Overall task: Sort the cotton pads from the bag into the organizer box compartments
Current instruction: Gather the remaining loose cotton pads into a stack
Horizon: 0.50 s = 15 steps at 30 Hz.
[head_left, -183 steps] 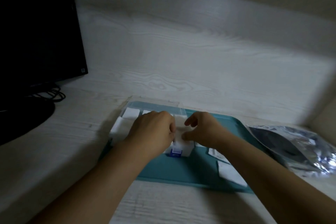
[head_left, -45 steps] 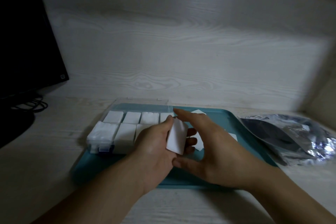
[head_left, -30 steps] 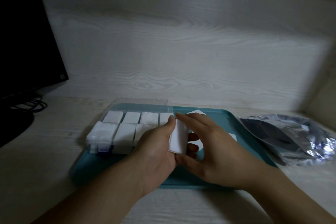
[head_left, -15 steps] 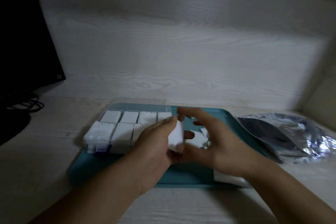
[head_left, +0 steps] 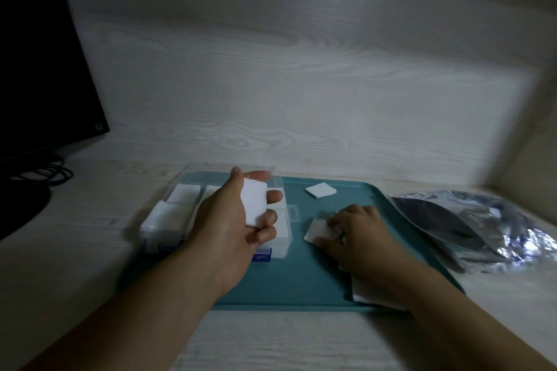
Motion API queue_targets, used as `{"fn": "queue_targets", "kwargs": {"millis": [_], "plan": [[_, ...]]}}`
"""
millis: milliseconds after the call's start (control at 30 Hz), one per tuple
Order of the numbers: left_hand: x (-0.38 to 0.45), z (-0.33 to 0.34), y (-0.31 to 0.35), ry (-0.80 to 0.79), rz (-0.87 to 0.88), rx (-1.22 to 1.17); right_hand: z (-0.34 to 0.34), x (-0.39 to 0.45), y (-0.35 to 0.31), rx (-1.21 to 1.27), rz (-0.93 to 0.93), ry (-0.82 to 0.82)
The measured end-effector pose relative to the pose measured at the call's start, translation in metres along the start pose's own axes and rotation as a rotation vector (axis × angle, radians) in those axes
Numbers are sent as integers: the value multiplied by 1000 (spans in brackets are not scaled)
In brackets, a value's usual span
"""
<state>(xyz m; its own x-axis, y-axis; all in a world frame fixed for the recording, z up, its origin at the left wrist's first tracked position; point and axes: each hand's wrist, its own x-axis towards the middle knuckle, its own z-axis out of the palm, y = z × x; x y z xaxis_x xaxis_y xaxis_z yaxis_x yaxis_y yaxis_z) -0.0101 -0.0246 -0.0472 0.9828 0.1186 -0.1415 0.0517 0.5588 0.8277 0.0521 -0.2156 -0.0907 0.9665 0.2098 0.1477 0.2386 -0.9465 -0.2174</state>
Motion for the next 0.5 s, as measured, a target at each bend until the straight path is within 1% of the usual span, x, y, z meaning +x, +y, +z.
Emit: {"fn": "queue_targets", "kwargs": {"millis": [67, 167, 233, 367, 500], "plan": [[1, -1, 0, 8, 5, 2, 0, 0, 0, 17, 7, -10], [3, -1, 0, 9, 13, -8, 1, 1, 2, 2, 3, -76], [4, -1, 1, 17, 19, -11, 1, 3, 4, 25, -11, -73], [4, -1, 3, 37, 33, -16, -3, 5, 3, 63, -33, 70], [5, -1, 3, 36, 38, -14, -7, 4, 1, 107, -112, 289]]}}
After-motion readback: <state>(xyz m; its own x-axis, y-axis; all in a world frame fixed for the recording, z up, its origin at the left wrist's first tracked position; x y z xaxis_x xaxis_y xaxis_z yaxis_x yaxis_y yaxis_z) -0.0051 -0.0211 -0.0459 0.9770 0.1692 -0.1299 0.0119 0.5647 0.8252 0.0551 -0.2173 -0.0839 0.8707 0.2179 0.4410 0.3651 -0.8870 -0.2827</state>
